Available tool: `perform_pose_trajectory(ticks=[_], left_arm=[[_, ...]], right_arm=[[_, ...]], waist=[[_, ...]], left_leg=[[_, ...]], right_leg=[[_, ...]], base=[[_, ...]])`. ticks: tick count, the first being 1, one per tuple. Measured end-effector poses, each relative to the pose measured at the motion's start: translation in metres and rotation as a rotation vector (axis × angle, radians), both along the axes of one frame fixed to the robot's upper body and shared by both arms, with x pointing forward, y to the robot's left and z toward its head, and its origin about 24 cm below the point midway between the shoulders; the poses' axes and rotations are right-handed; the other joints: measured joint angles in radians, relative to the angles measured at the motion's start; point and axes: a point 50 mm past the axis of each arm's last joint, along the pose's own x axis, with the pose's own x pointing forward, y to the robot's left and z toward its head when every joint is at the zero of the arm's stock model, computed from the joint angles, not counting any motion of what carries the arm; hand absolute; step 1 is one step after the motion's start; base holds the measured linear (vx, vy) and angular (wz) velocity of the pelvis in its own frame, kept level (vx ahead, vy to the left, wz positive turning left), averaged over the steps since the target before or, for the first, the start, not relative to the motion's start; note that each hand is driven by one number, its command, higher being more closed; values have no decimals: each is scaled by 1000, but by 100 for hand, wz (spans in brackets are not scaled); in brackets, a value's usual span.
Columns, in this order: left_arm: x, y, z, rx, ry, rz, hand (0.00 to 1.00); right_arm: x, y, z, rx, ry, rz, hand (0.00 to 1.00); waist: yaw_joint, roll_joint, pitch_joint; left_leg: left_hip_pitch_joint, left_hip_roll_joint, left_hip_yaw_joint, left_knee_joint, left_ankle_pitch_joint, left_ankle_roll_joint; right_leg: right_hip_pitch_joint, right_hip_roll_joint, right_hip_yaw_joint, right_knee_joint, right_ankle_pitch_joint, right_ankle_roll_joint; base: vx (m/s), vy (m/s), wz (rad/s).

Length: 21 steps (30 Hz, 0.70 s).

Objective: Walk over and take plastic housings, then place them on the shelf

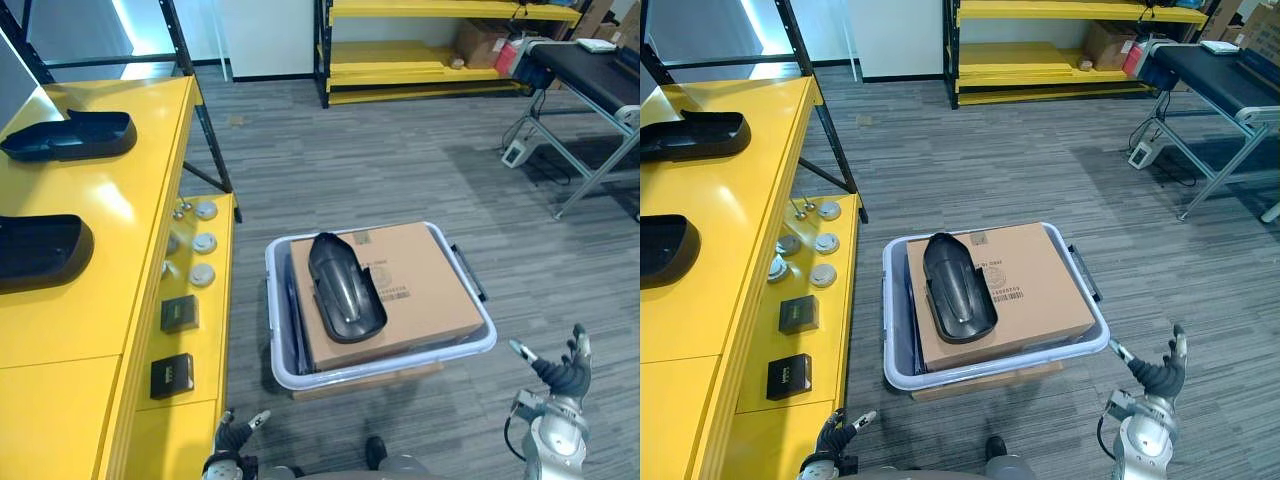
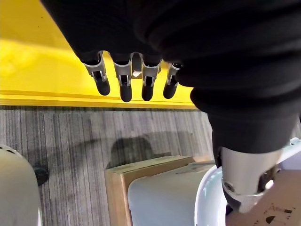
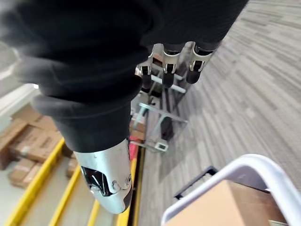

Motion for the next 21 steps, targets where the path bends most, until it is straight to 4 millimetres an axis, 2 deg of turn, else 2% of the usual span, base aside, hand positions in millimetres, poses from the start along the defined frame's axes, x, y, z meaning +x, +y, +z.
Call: perform_pose_trajectory(ticks=[4, 9, 14, 17, 21], left_arm=[[-1, 0, 0, 0, 3, -4, 0], [2, 0, 1, -5, -11, -23, 0], [3, 2, 2, 1, -18, -25, 0], [4, 2, 2, 1, -21, -25, 0], [8, 2, 5, 5, -44, -27, 0]], right_arm=[[34, 27, 31, -103, -119, 150, 0], [56, 38, 44, -216, -131, 244, 0], [84, 51, 27, -222, -31, 323, 0], [91, 50, 9, -217, 77, 309, 0], [102, 50, -3, -238, 167, 271, 0]], waist=[[11, 4, -12], [49, 10, -19], [57, 9, -18], [58, 11, -16], [61, 16, 13]], left_leg=[[-17, -12, -49, -20, 14, 22], [-40, -35, -116, -55, 52, 31], [-62, -42, -158, -62, 64, 34], [-77, -47, -186, -59, 65, 36], [-99, -56, -205, -39, 67, 38]], right_leg=[[0, -5, -38, -28, 20, 1], [2, -25, -105, -40, 23, 2], [2, -31, -151, -46, 24, 3], [1, -35, -178, -48, 24, 3], [0, -45, -210, -47, 24, 3]], base=[[-115, -32, 22], [-26, -17, 42], [41, -4, 27], [50, 8, 27], [18, 20, 23]])
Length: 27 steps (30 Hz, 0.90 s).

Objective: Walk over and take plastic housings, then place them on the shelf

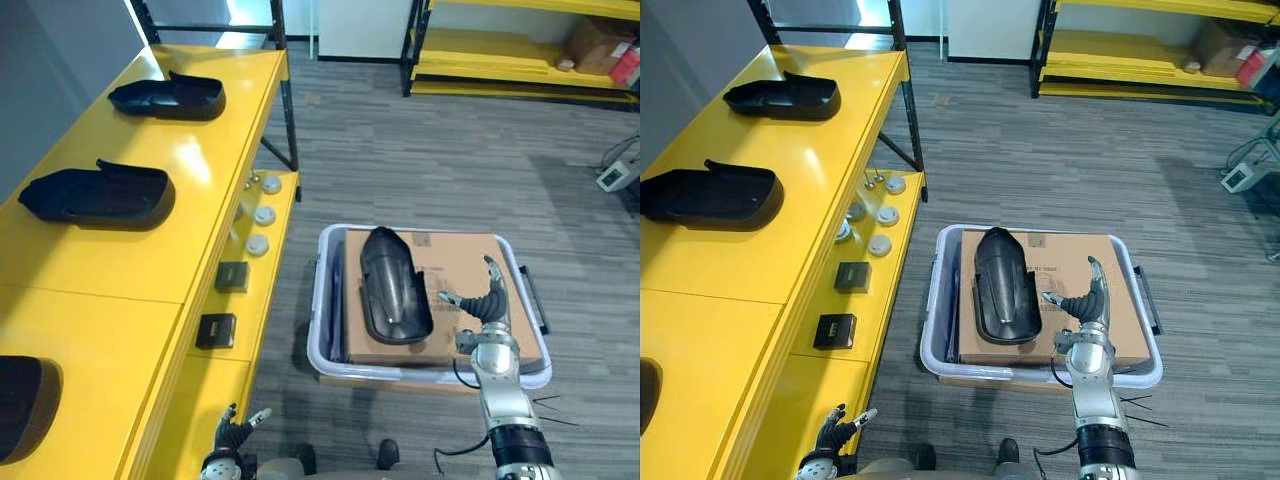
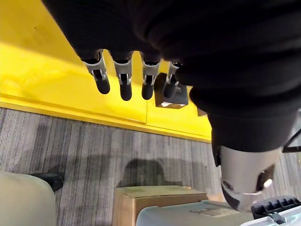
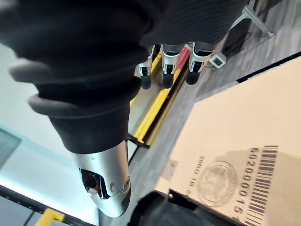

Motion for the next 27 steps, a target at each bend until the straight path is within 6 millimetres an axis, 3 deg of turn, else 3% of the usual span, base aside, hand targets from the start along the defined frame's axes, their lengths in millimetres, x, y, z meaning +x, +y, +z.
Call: perform_pose_trajectory(ticks=[9, 12, 13, 22, 27], left_arm=[[21, -5, 11, 22, -95, 3, 0], [28, -6, 14, 18, -116, 14, 0], [32, -6, 15, 25, -130, 17, 0], [37, -9, 17, 29, -145, 19, 0], [41, -12, 18, 14, -152, 23, 0]], right_arm=[[30, -3, -5, 24, 81, -105, 0], [42, 1, -3, 33, 103, -108, 0], [46, 2, 0, 32, 95, -118, 100], [64, -5, 19, 5, 72, -146, 100], [61, 7, 15, 16, 81, -92, 100]], waist=[[47, 35, 109], [48, 40, 140], [48, 40, 154], [48, 29, 177], [47, 22, 183]], left_leg=[[-103, -11, -44, 68, 0, 0], [-135, -12, -53, 72, 8, 6], [-145, -14, -55, 72, 13, 4], [-165, -17, -34, 62, 27, 8], [-147, -12, -33, 25, 46, 1]], right_leg=[[-58, -11, -41, 26, 0, 0], [-90, -12, -50, 40, 0, 0], [-99, -14, -51, 42, 2, 2], [-131, -18, -33, 39, 22, 7], [-130, -13, -30, 28, 33, -1]], base=[[-48, 7, 18], [-88, -7, 8], [-99, -2, 6], [-60, 16, -6], [-22, -10, -3]])
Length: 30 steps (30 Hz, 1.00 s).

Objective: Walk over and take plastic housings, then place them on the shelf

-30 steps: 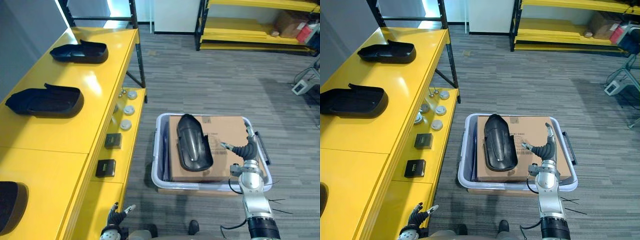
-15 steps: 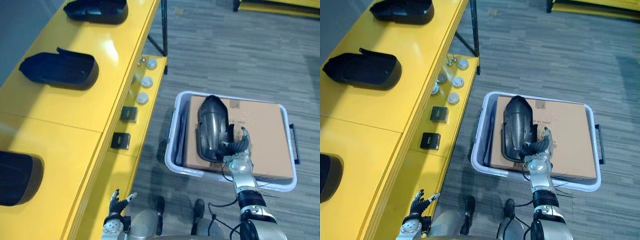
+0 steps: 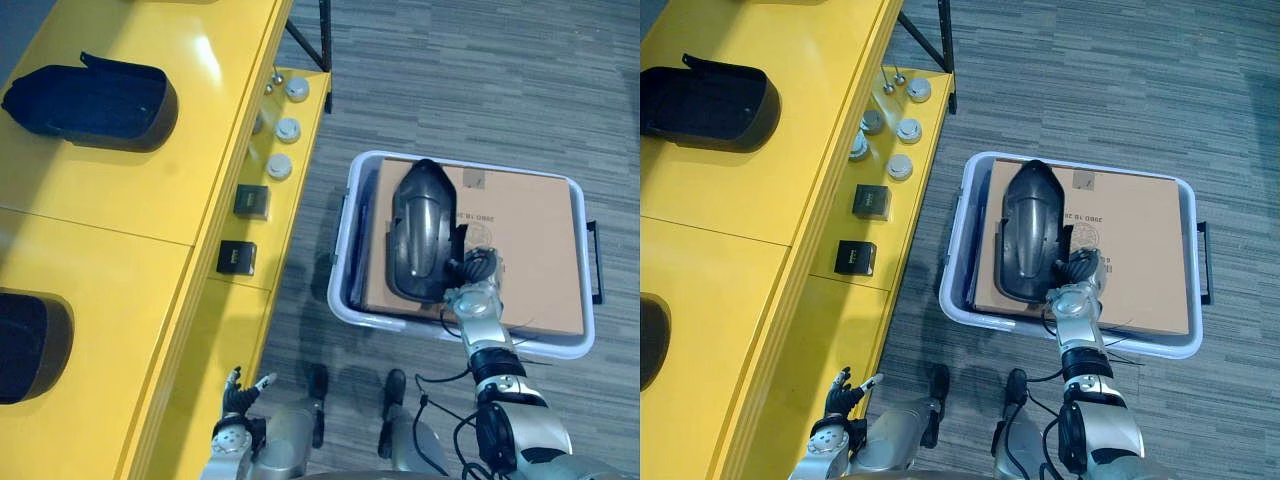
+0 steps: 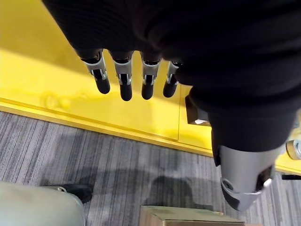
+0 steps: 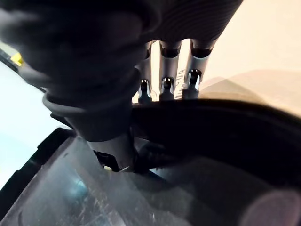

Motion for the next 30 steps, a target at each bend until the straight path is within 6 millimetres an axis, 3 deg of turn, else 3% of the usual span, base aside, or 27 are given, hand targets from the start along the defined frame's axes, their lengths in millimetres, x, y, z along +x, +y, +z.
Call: perform_pose_trajectory(ticks=[5, 15, 21, 23, 28, 30], left_arm=[[-2, -1, -2, -10, 15, 7, 0], [-1, -2, 7, -20, -30, -13, 0], [38, -19, 64, -29, -342, -77, 0], [53, -25, 99, -37, -518, -71, 0], [65, -38, 163, -50, -823, -96, 0], [66, -43, 179, -60, -902, -102, 0]], right_arm=[[-25, 5, -13, 16, -1, 13, 100], [-45, -9, 12, -49, -139, -43, 100], [-58, -17, 37, -85, -280, -122, 100], [-61, -11, 52, -101, -350, -113, 100], [-65, 6, 75, -121, -470, -55, 100], [-66, 13, 83, -134, -510, -25, 100]], waist=[[-2, -3, -1], [-28, -43, -62], [-31, -44, -105], [-46, -44, -111], [-60, -42, -150], [-60, -41, -166]], left_leg=[[57, 0, -1, -29, 1, 0], [83, -5, -7, -29, 3, 3], [84, -6, -11, -29, 8, 2], [88, -7, -13, -30, 13, 1], [106, -8, -15, -53, 22, 1], [110, -6, -13, -55, 23, 1]], right_leg=[[45, 0, -2, -6, 0, 0], [79, -5, -8, -14, 1, 2], [80, -6, -8, -15, -1, 3], [85, -6, -14, -17, -1, 3], [98, -5, -20, -29, -4, 0], [100, -4, -18, -29, -4, -1]], base=[[-1, -2, -1], [-11, 5, 2], [-62, -14, -1], [-72, -23, 1], [-45, -15, 0], [6, 0, -2]])
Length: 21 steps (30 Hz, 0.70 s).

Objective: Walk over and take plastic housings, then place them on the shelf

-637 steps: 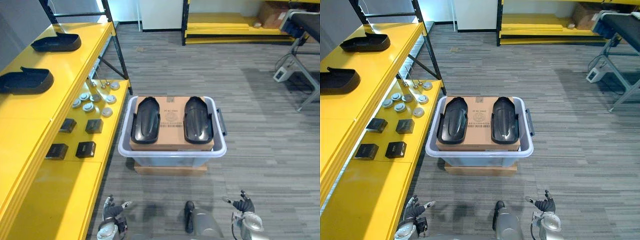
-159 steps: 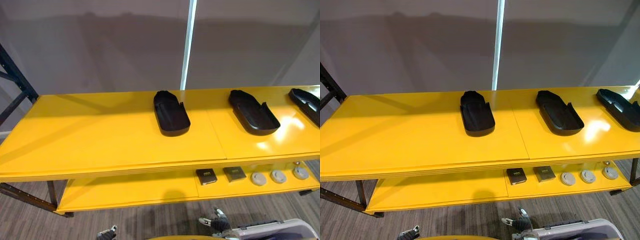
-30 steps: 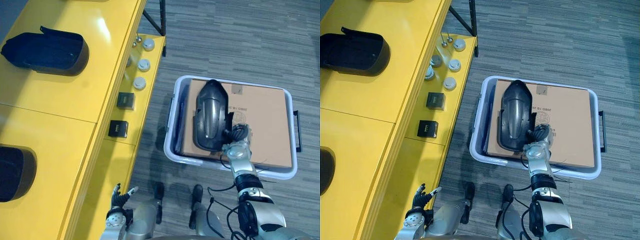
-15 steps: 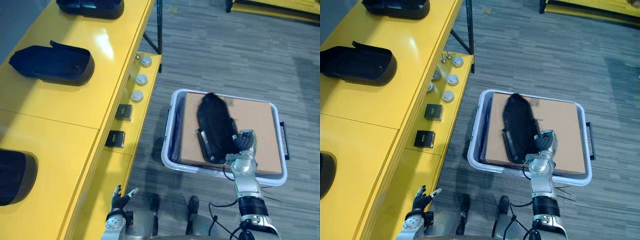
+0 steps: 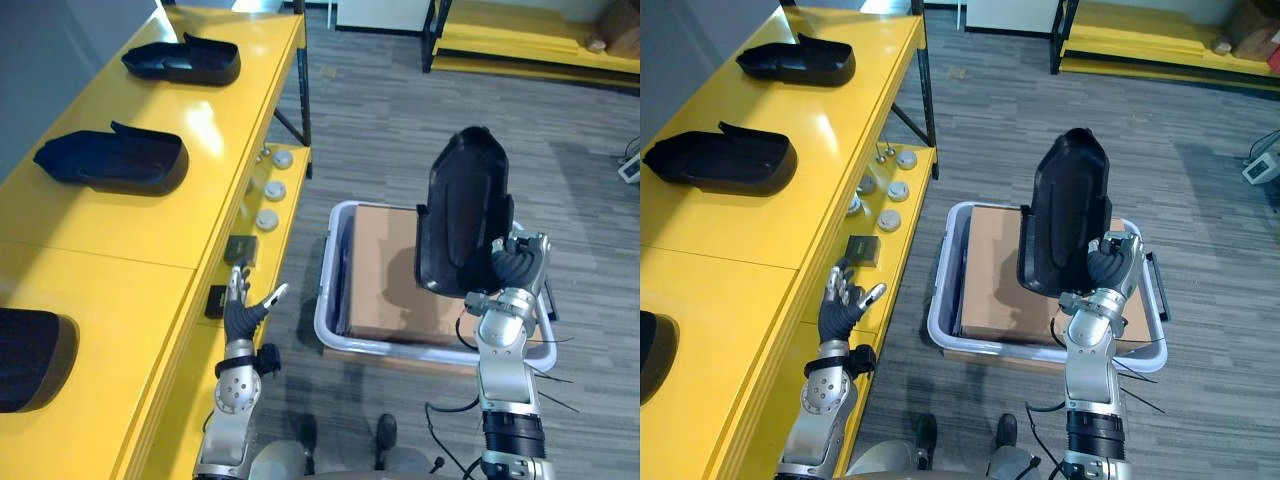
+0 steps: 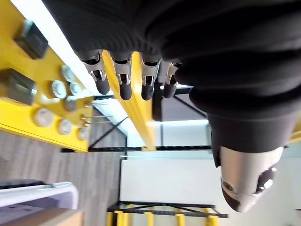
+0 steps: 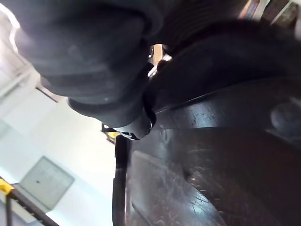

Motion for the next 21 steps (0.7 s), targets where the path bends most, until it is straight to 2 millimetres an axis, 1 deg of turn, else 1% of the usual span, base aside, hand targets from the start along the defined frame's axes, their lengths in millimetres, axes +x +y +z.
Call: perform_pose_trajectory(ticks=[1, 3, 4, 5, 11, 12, 14, 15, 17, 21], left_arm=[[2, -4, 9, -6, -44, -15, 0], [5, -9, 17, -12, -81, -32, 0], [7, -14, 23, -18, -105, -43, 0], [8, -17, 25, -19, -113, -53, 0], [15, -42, 40, -48, -176, -159, 0], [16, -44, 41, -51, -178, -165, 0], [17, -52, 44, -71, -190, -196, 0], [18, -53, 45, -71, -193, -203, 0], [23, -62, 47, -69, -193, -240, 0], [30, -70, 49, -71, -185, -250, 0]], right_arm=[[0, 7, 6, -14, -25, 26, 100], [-1, 14, 12, -20, -55, 52, 100], [-1, 24, 18, -21, -90, 89, 100], [-2, 27, 20, -21, -105, 103, 100], [-10, 65, 47, -34, -253, 273, 100], [-11, 69, 48, -35, -265, 292, 100], [-12, 86, 52, -26, -292, 366, 100], [-12, 91, 53, -25, -299, 387, 100], [-15, 104, 54, -23, -312, 447, 100], [-18, 118, 54, -19, -318, 521, 100]], waist=[[1, 0, -2], [1, -1, -9], [0, -2, -23], [0, -2, -26], [-10, -7, -52], [-11, -7, -57], [-17, -10, -66], [-18, -10, -68], [-24, -11, -79], [-25, -11, -92]], left_leg=[[9, 1, 3, 0, 0, 0], [19, 2, 5, -4, 0, 0], [21, 2, 9, -7, 0, 0], [22, 2, 10, -8, 0, 0], [33, 2, 21, -13, 0, 0], [33, 3, 23, -14, 0, 0], [50, 5, 38, -26, 0, 0], [52, 5, 43, -29, 0, 1], [53, 4, 47, -32, 0, 1], [62, 5, 59, -40, 0, 1]], right_leg=[[7, 1, 1, 0, 0, 0], [15, 1, 2, 0, 0, 0], [14, 2, 8, 0, 0, 0], [14, 2, 11, 0, 0, 0], [17, 2, 21, 0, 0, 0], [16, 2, 23, 0, 0, 0], [17, 4, 42, 1, 0, 0], [17, 4, 46, 1, 0, 0], [14, 4, 50, 1, 0, -1], [13, 5, 63, 1, 0, 0]], base=[[0, 0, 0], [1, 4, -3], [3, 10, -7], [4, 11, -8], [-17, 4, -5], [-15, 1, -9], [-21, 0, -20], [-34, -4, -19], [-26, -3, -9], [-5, 1, -10]])
